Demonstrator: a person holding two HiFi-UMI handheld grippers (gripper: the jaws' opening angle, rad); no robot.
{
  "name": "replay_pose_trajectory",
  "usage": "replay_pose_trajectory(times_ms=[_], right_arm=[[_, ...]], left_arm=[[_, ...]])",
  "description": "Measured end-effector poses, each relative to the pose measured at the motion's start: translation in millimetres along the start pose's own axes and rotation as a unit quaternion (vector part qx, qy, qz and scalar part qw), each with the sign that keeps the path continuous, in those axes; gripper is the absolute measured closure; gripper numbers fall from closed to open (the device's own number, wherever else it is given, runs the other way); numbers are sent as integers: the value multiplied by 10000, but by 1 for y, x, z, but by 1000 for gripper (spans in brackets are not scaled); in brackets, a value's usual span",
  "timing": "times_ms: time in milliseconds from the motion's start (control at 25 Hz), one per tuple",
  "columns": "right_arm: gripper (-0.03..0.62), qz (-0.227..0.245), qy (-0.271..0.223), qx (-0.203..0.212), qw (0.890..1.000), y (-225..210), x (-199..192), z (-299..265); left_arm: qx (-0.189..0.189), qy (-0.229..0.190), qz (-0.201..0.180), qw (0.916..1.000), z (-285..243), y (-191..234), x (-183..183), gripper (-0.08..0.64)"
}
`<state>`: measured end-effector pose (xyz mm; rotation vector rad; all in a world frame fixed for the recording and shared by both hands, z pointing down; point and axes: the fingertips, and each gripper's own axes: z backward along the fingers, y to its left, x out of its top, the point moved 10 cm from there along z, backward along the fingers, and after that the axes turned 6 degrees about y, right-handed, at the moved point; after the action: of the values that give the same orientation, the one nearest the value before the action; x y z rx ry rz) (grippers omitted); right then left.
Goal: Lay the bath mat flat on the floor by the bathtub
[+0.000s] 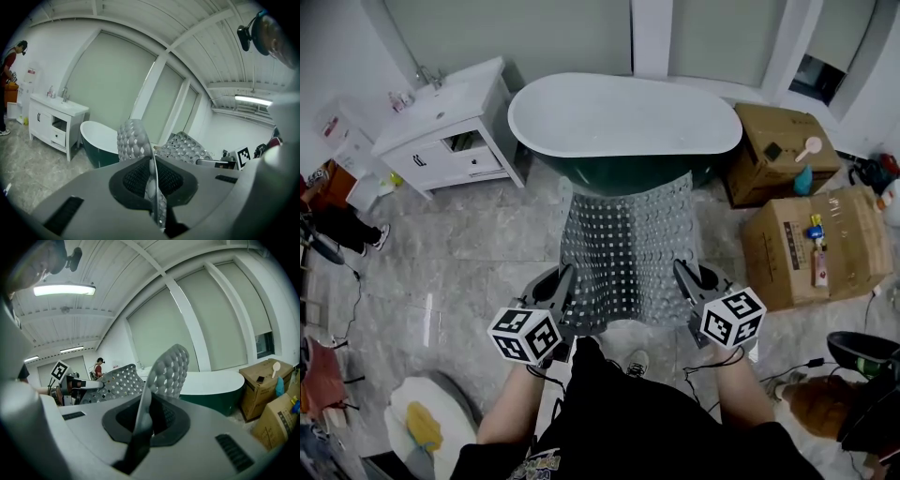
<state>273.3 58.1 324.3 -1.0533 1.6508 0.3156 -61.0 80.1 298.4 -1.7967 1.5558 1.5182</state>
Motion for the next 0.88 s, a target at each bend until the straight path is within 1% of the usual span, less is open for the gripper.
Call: replay_pose_trajectory(times_ms=[160, 400, 600, 880], right_arm=[[561, -12, 29, -132, 9999, -2, 8, -24], [561, -76, 36, -363, 9993, -1, 26, -75], [561, -105, 86, -483, 9987, 0, 41, -125], [561, -154, 203, -529, 9983, -5, 60, -203]], left_arm=[[-137, -5, 13, 9999, -16, 26, 12, 526], [-276, -15, 15, 9996, -39, 80, 36, 526], [-300, 16, 15, 9995, -60, 129, 58, 528], [-294, 106, 81, 9995, -93, 198, 84, 526]])
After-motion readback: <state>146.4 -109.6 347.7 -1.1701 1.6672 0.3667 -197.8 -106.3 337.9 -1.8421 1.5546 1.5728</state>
